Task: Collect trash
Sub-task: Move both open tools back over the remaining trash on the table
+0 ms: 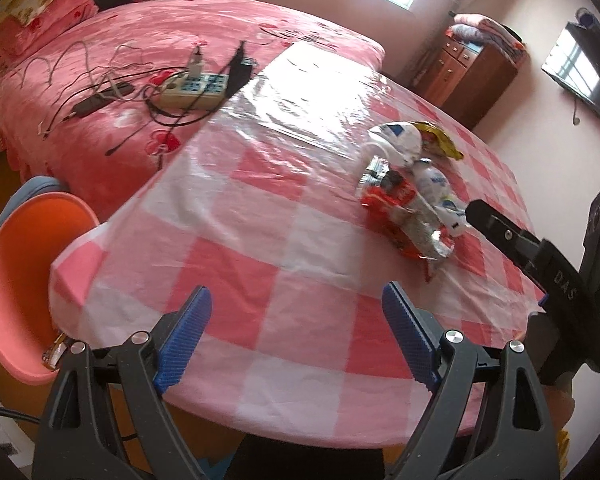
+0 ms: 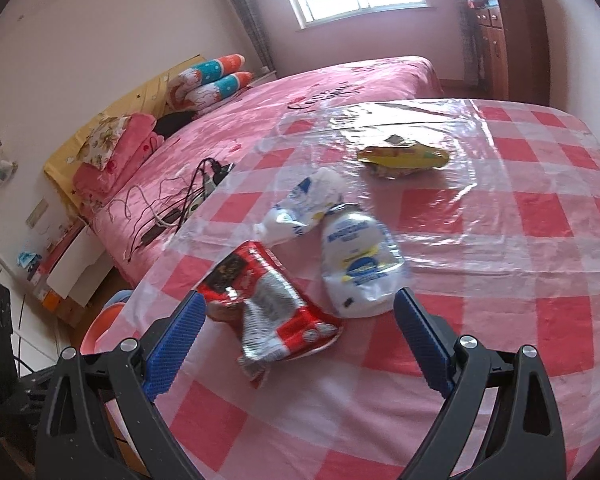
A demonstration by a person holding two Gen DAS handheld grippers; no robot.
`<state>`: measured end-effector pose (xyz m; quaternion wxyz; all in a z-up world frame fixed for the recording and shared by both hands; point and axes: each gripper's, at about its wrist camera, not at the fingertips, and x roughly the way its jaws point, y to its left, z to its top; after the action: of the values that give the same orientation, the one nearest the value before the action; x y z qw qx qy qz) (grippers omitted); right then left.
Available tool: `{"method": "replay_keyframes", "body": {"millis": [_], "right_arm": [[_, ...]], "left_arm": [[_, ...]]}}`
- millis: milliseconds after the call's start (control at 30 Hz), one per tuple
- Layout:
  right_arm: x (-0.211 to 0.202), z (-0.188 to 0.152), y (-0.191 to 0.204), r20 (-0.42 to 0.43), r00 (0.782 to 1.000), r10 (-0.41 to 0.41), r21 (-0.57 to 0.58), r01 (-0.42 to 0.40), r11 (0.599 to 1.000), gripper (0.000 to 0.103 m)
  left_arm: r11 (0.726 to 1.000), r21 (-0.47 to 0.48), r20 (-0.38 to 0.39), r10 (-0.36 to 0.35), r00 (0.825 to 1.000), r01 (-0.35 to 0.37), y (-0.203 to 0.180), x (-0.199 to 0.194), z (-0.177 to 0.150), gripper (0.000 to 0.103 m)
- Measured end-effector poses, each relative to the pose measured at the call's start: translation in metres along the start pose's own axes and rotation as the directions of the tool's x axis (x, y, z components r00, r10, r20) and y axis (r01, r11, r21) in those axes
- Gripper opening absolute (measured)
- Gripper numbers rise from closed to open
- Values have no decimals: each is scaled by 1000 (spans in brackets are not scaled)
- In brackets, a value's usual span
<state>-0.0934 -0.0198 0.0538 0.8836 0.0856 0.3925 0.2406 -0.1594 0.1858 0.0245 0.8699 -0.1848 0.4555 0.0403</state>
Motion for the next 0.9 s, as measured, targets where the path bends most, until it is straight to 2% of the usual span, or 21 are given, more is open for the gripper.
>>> {"method": "replay_keyframes", "body": {"millis": [433,733,900], "right_arm": [[-16,18,-68,20,999,-47,150,44,988,94],[-23,23,-103,22,997,-71,216,65,974,95],[-24,24,-114,21,997,-73,236,66,969,95]], "left_arm": [[997,49,-24,-54,998,55,-49,18,8,87],[995,16,-46,-98,994,99,-71,39,19,87],[996,-10,-45,-94,995,94,-76,56,27,87]]}}
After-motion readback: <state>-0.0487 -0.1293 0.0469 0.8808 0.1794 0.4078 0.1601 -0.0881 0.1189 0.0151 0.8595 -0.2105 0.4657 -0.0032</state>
